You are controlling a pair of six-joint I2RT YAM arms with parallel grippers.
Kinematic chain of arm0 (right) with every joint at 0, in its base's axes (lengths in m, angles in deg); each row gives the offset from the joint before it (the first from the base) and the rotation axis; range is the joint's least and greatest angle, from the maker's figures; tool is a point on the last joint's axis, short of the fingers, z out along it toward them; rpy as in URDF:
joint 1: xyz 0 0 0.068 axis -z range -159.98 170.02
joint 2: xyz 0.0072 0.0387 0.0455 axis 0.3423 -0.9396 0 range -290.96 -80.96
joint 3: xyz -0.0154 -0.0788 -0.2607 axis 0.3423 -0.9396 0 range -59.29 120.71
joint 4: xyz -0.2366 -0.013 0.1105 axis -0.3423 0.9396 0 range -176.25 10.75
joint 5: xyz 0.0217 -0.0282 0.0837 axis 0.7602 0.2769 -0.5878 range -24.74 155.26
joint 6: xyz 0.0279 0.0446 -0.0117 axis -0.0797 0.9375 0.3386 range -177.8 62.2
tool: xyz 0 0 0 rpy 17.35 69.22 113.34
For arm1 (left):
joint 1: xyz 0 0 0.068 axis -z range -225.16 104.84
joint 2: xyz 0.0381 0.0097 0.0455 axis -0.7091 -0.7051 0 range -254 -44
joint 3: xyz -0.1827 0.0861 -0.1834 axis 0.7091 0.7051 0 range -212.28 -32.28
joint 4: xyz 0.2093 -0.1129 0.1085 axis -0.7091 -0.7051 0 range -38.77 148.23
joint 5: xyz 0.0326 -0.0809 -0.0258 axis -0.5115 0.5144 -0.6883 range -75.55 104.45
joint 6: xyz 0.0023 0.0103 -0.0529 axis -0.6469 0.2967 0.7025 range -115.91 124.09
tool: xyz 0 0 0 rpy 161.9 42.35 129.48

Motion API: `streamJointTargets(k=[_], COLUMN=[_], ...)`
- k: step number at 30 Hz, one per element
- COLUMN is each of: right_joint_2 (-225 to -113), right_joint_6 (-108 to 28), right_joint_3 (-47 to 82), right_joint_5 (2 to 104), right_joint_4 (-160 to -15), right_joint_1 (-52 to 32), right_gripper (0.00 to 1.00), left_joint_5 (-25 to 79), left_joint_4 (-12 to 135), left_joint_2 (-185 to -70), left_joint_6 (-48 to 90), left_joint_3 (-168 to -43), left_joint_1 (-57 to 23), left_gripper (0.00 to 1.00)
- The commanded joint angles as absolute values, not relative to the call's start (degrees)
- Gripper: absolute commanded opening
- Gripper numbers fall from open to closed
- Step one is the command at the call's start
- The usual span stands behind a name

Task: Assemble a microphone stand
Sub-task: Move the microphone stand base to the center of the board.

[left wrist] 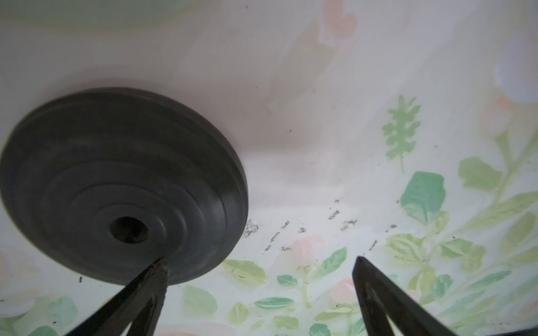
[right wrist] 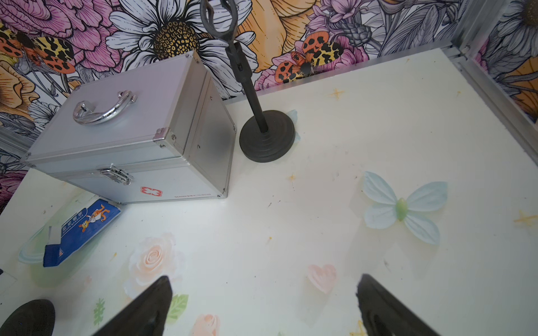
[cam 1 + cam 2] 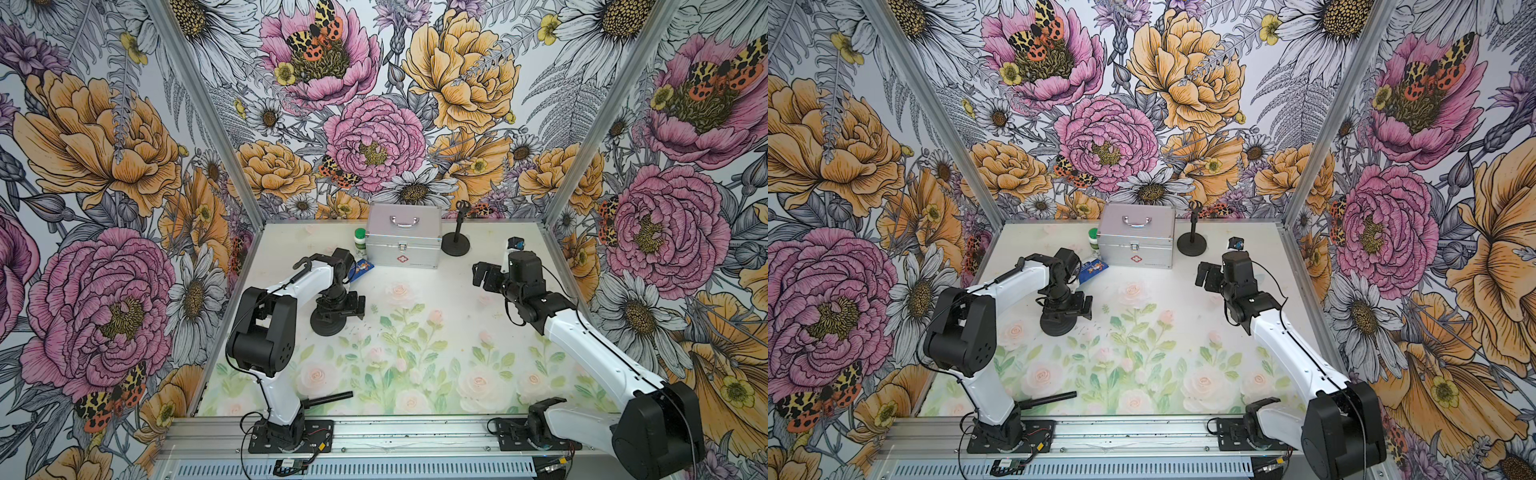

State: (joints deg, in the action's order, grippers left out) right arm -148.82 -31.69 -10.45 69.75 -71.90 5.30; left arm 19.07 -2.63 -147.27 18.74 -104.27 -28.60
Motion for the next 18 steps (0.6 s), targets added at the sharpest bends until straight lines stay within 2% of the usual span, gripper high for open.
streamJointTargets(k=[1, 8, 18], right_joint_2=[-147.2, -148.1, -145.6], right_joint_6=[-32.1, -31.3, -31.2], right_joint_3=[-10.1, -9.1, -9.6], right_joint_5=[70.3, 68.1, 69.5], right_joint_4=[-72.8, -72.7, -72.9], right_joint_1=[4.7, 4.7, 4.8], right_gripper=[1.0, 1.0, 1.0], left_joint_5=[12.5, 12.8, 20.7], left_joint_4=[-2.9, -1.7, -0.2], left_joint_2=[-147.1, -151.7, -154.6], left_joint_6=[17.4, 16.4, 17.5], left_joint_3=[-106.1, -108.9, -107.2], left_joint_1=[-29.5, -30.0, -29.6], left_gripper=[0.99, 0.99, 0.99])
